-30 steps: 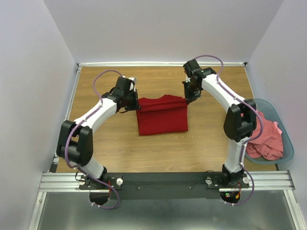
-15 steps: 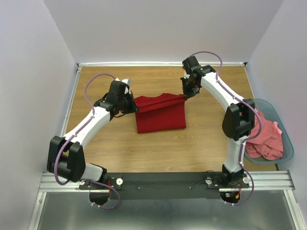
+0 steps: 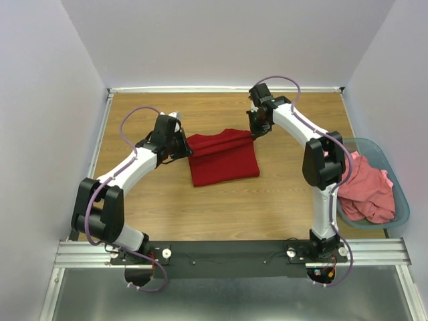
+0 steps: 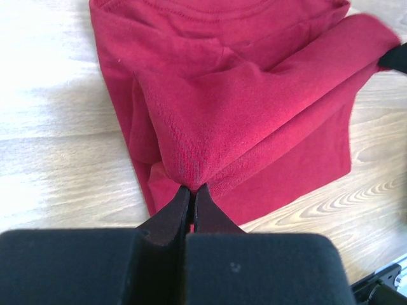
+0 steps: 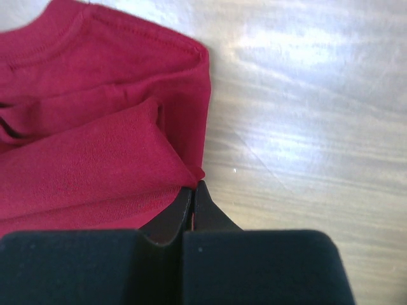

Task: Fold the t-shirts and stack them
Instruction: Fold the tshirt

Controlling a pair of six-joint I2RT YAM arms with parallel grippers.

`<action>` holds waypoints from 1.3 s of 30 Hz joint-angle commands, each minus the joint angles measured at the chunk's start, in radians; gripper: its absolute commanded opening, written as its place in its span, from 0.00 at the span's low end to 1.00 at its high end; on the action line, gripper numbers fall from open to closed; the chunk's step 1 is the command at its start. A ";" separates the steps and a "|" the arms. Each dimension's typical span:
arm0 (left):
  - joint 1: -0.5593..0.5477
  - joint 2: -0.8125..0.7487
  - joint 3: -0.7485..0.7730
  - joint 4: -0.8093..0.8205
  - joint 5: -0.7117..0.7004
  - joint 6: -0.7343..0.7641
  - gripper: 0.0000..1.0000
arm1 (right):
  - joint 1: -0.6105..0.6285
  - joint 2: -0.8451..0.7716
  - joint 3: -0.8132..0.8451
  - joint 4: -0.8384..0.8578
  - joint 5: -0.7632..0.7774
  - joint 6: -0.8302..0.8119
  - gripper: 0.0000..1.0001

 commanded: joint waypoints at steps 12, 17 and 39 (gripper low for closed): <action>0.051 0.057 -0.126 0.134 -0.163 -0.064 0.00 | -0.028 0.076 -0.037 0.184 0.073 -0.051 0.09; 0.054 0.042 -0.178 0.168 -0.205 -0.132 0.10 | -0.028 0.059 -0.028 0.218 0.019 -0.045 0.33; -0.093 -0.312 -0.393 0.236 -0.180 -0.110 0.53 | -0.017 -0.249 -0.472 0.466 -0.509 0.021 0.46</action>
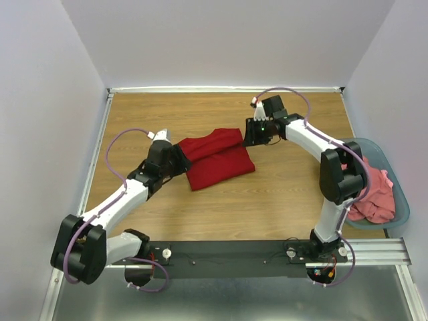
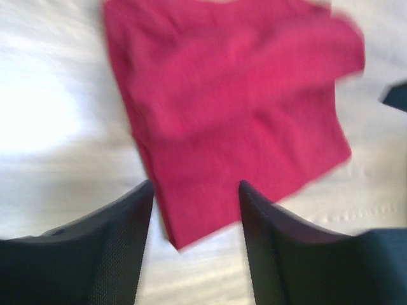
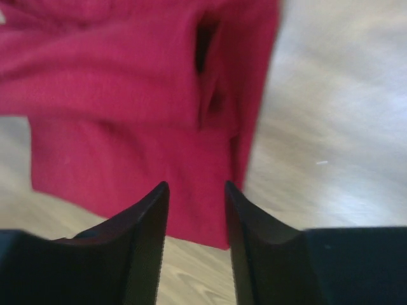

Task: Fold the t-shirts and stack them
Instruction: Fold the tshirt

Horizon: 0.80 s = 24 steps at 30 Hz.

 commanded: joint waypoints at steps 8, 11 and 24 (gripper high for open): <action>-0.073 0.243 0.044 0.157 -0.052 0.023 0.35 | 0.029 0.120 -0.056 0.238 -0.208 0.101 0.29; -0.069 0.334 0.127 0.177 -0.088 0.049 0.33 | 0.029 0.171 -0.002 0.240 -0.200 0.109 0.28; 0.040 0.573 0.423 0.151 -0.158 0.132 0.36 | 0.006 0.330 0.268 0.242 -0.130 0.170 0.32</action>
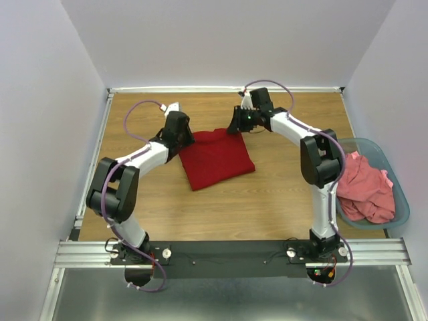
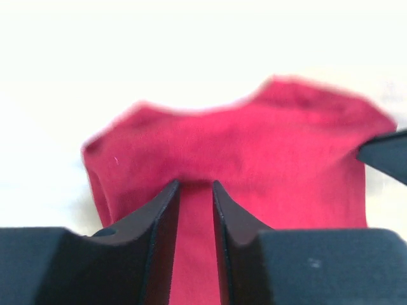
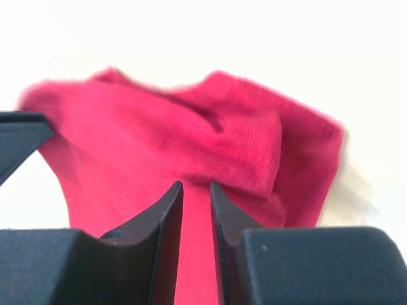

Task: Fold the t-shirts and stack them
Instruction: Fold the tshirt

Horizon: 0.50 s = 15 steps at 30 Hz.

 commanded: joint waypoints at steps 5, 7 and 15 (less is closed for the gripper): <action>0.099 0.195 0.239 -0.051 0.019 0.095 0.45 | -0.027 0.130 0.226 0.028 0.008 0.079 0.35; 0.112 0.160 0.260 -0.080 0.035 0.083 0.54 | -0.027 0.114 0.224 0.028 -0.027 0.088 0.38; 0.082 -0.194 -0.026 0.008 0.188 0.012 0.78 | -0.023 0.000 0.057 0.040 -0.295 0.098 0.55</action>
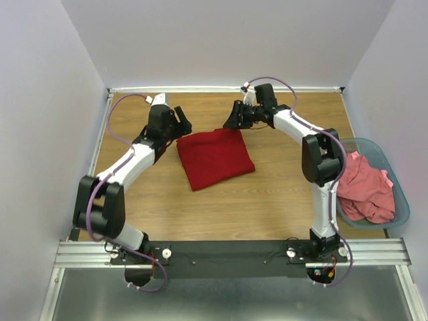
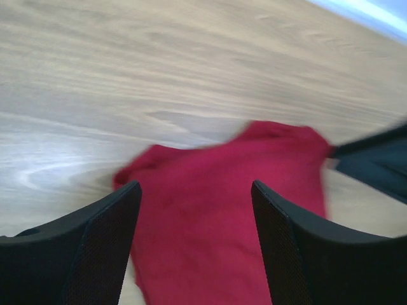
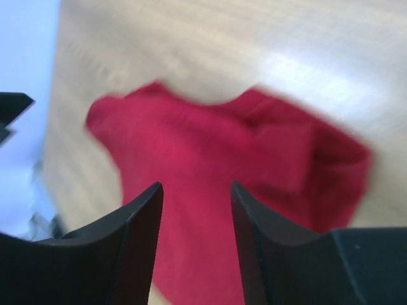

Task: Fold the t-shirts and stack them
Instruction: Fold the tshirt

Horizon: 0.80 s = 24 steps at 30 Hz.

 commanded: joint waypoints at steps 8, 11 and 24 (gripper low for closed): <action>-0.051 -0.034 -0.263 0.307 0.242 -0.122 0.31 | 0.007 0.028 -0.056 0.175 -0.321 0.111 0.46; -0.003 0.067 -0.268 0.416 0.274 -0.183 0.23 | 0.006 0.089 -0.003 0.213 -0.324 0.135 0.43; 0.124 0.342 -0.198 0.440 0.383 -0.259 0.13 | -0.139 0.290 -0.167 0.459 -0.195 0.293 0.32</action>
